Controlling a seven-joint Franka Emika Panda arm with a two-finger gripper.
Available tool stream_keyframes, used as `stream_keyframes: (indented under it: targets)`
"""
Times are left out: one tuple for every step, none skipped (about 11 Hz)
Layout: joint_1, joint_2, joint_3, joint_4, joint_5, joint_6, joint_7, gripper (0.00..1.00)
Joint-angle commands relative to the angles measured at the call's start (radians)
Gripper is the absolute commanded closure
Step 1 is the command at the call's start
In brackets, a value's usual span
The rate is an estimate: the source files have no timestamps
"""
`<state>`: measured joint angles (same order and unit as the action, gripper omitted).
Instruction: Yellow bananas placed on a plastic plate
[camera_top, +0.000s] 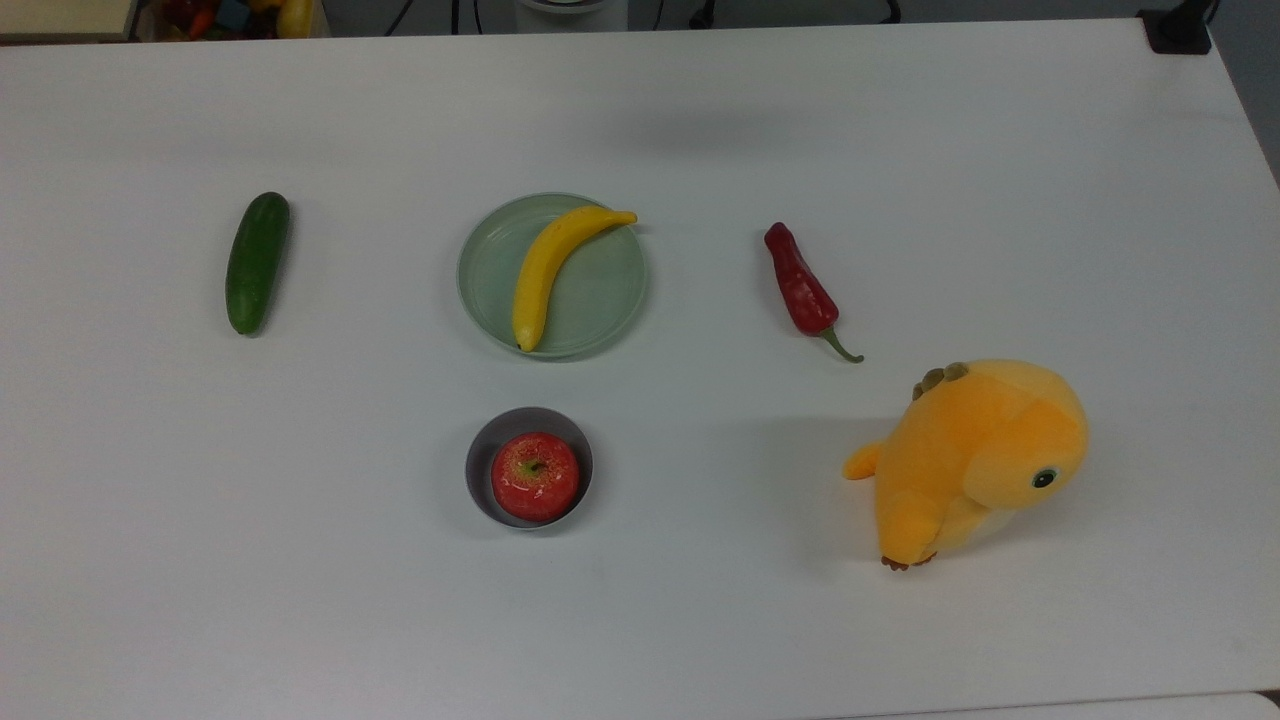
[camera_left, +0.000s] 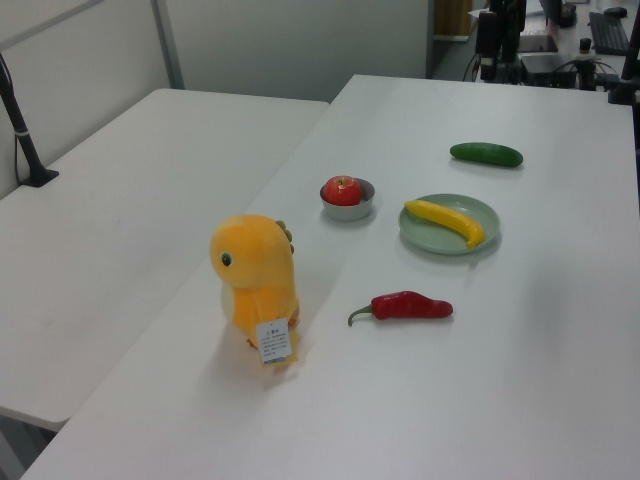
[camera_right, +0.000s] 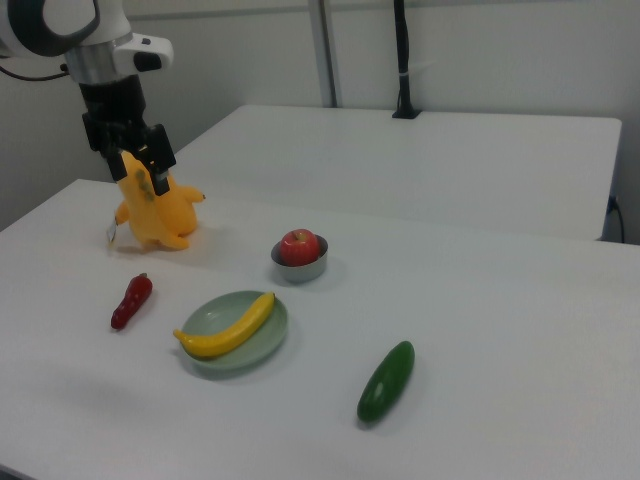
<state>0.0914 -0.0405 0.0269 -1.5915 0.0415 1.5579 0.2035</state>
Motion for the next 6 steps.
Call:
stream_keyframes:
  targets:
    - [0.069, -0.042, -0.083, -0.076, -0.005, 0.125, -0.120, 0.00]
    - [0.071, -0.041, -0.090, -0.083, -0.005, 0.155, -0.166, 0.00]
    - [0.070, -0.039, -0.091, -0.087, -0.005, 0.183, -0.179, 0.00]
    - [0.071, -0.039, -0.093, -0.090, -0.005, 0.185, -0.188, 0.00]
    - [0.073, -0.044, -0.093, -0.099, -0.005, 0.176, -0.181, 0.00]
    - [0.071, -0.044, -0.094, -0.099, -0.005, 0.174, -0.187, 0.00]
